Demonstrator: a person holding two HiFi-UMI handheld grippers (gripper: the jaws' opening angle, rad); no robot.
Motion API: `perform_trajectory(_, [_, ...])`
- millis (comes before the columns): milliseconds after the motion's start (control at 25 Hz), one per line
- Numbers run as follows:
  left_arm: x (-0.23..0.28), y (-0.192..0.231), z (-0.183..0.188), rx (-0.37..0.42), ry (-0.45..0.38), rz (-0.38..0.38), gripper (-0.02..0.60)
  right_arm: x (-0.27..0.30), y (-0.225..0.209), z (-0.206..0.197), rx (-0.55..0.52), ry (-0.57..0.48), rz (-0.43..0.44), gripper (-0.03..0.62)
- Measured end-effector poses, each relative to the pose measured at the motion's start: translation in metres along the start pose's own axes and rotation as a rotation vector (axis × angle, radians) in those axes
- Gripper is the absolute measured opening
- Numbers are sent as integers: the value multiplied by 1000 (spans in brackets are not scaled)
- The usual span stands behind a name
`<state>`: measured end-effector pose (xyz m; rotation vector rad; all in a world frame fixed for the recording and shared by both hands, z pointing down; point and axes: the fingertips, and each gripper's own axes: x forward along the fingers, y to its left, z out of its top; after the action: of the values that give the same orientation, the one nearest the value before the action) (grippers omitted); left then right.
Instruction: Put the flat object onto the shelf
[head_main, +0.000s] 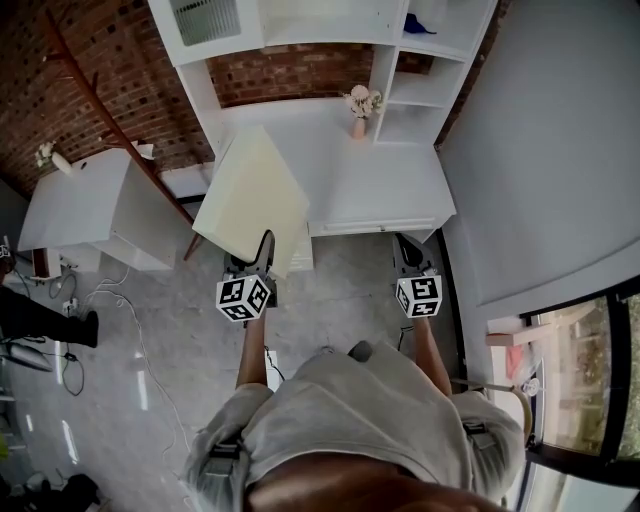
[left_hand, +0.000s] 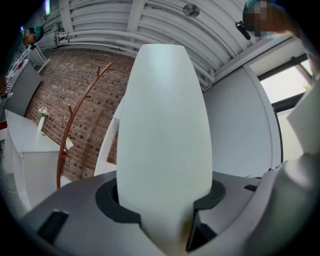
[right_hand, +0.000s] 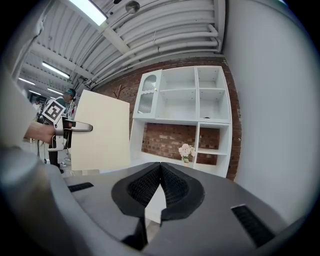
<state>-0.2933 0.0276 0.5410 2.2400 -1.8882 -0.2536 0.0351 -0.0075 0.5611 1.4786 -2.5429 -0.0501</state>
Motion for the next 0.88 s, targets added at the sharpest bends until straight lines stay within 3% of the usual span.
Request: perform_trajectory(880, [65, 0, -16, -2, 22, -6, 270, 55, -30, -24, 13, 35, 31, 29])
